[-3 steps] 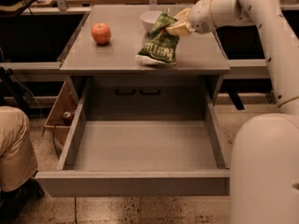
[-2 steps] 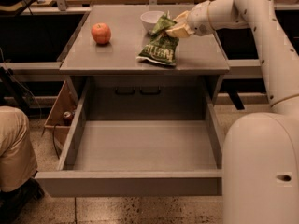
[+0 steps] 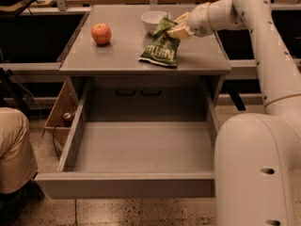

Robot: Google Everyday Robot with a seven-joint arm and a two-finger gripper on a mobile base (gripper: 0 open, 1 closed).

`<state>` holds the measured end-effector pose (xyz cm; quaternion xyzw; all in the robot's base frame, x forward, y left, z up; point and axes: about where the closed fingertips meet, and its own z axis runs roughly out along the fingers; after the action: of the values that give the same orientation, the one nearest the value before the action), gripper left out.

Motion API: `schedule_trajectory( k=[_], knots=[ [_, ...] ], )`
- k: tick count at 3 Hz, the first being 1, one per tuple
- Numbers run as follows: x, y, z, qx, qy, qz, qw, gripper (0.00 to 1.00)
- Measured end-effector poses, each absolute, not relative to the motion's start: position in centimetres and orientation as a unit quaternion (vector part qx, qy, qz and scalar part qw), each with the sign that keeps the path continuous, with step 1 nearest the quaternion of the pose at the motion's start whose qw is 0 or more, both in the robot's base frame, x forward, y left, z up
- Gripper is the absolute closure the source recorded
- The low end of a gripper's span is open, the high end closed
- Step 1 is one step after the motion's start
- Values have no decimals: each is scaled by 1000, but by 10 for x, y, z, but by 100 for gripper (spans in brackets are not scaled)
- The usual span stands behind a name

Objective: Pick green jalapeno chip bag from top drawer and place on counter

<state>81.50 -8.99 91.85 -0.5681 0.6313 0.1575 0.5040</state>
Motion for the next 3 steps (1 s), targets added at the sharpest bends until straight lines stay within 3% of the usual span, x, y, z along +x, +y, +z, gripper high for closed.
schedule_trajectory(
  k=[2,3],
  knots=[
    [818,-86,917,-570,631,161,502,5],
    [816,-87,920,-573,630,161,499,0]
  ],
)
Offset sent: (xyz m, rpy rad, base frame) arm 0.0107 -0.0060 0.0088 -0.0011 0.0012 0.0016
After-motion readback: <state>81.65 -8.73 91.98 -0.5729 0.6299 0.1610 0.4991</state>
